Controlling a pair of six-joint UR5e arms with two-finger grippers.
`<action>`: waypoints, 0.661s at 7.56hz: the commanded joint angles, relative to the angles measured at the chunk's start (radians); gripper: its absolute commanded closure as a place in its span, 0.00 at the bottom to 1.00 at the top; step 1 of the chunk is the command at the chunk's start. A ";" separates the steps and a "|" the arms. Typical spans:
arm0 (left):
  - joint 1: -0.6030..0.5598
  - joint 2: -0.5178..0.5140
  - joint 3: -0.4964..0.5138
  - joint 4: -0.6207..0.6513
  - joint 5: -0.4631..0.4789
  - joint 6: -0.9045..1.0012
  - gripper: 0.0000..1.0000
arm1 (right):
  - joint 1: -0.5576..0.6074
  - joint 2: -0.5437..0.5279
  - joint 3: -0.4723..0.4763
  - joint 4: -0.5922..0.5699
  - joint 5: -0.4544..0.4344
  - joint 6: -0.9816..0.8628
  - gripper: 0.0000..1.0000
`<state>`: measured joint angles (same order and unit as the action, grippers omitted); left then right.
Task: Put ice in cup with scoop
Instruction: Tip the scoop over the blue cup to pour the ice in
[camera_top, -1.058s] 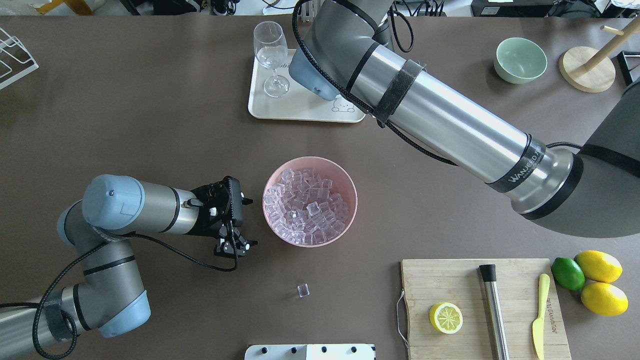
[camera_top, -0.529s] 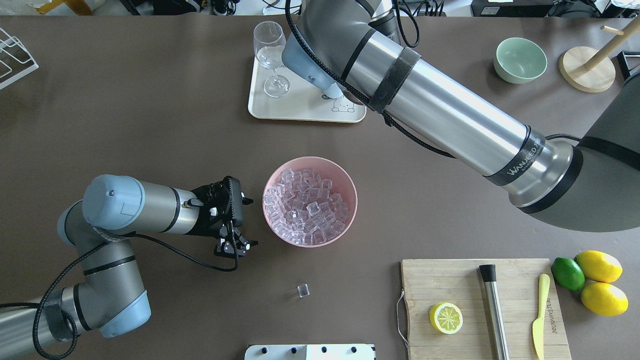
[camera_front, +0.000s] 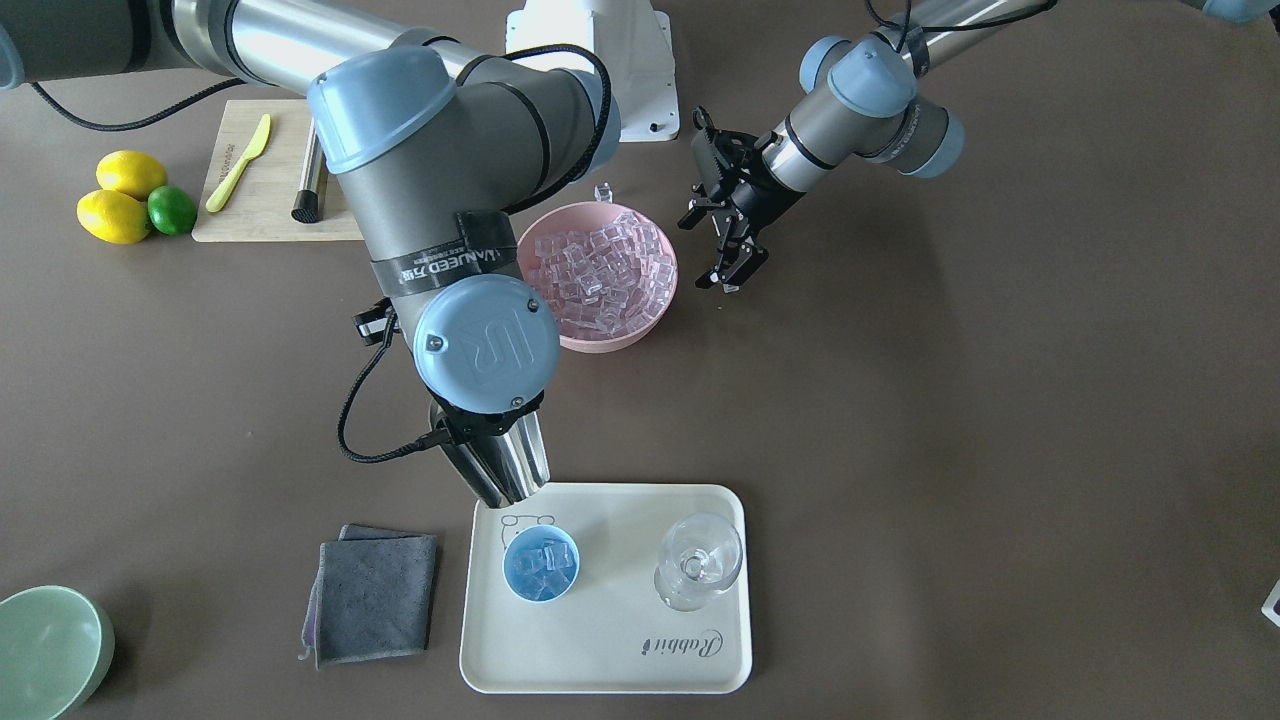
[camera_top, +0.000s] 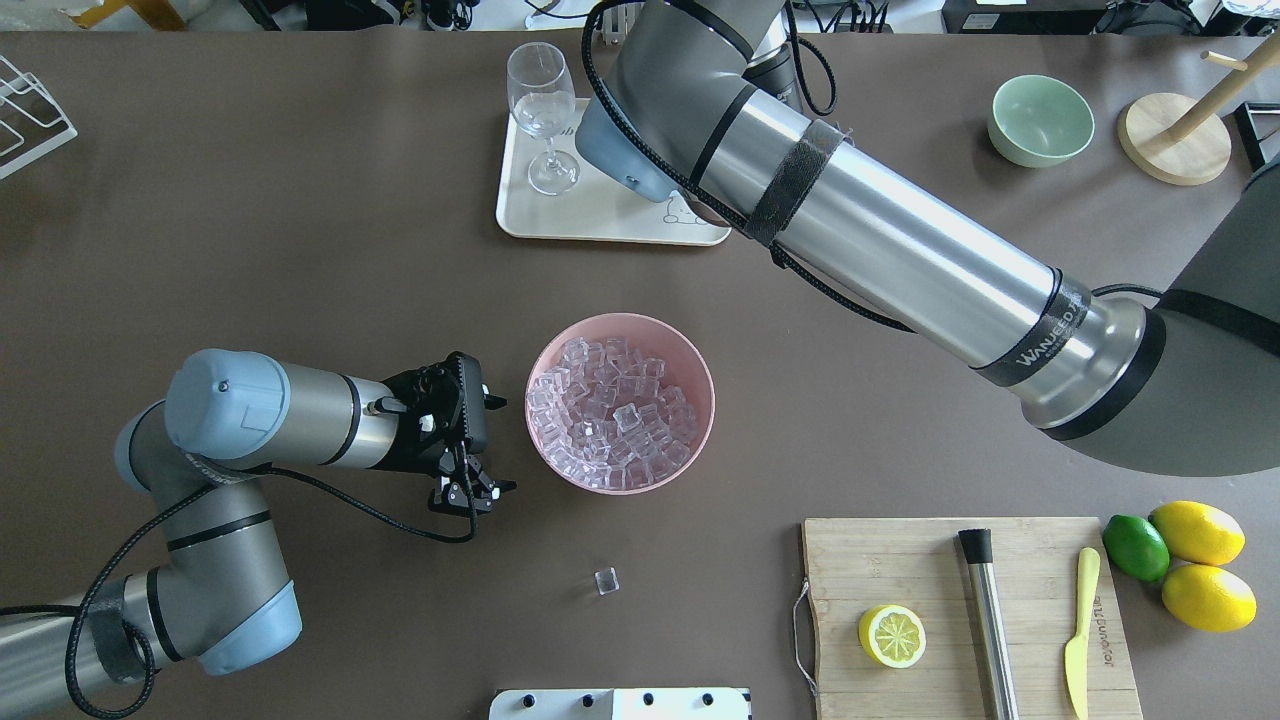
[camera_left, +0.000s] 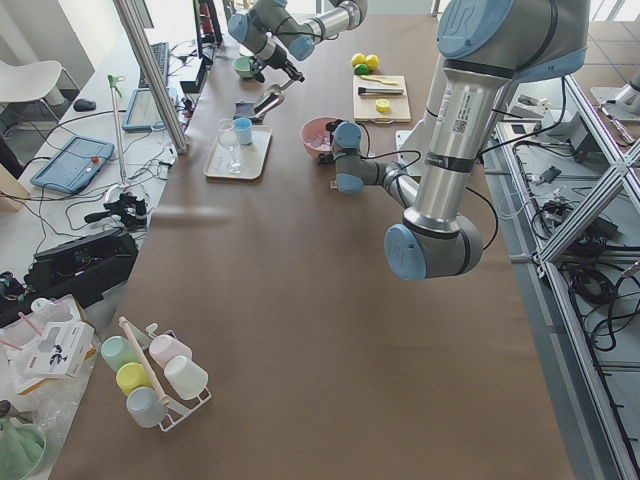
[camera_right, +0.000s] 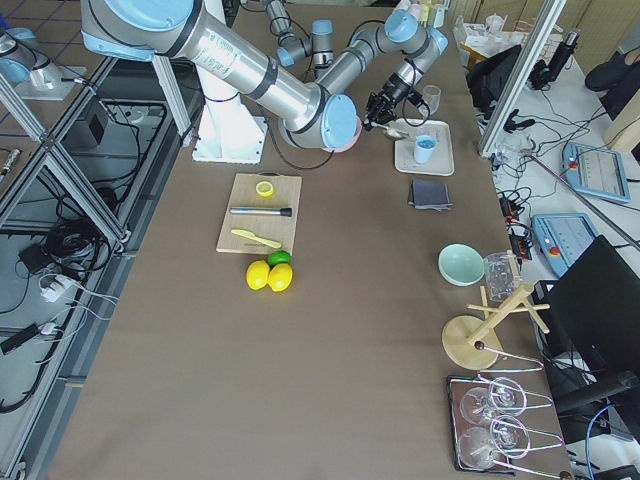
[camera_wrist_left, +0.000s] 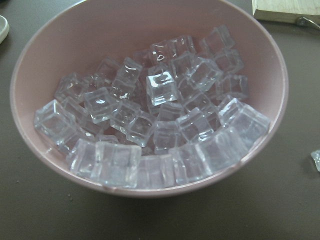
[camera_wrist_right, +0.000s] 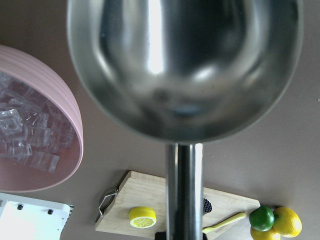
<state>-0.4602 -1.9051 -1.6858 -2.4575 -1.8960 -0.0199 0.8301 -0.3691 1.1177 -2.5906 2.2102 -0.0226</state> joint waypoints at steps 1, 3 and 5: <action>0.000 0.000 0.000 0.000 0.000 0.000 0.02 | 0.000 -0.007 0.013 0.006 0.000 0.001 1.00; 0.000 0.000 0.000 0.000 0.000 0.000 0.01 | -0.002 -0.097 0.162 0.009 -0.003 0.006 1.00; -0.002 0.001 -0.002 0.002 0.000 0.000 0.01 | 0.032 -0.244 0.370 0.014 0.000 0.026 1.00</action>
<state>-0.4602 -1.9051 -1.6859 -2.4573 -1.8960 -0.0199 0.8337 -0.4819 1.3030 -2.5812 2.2076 -0.0126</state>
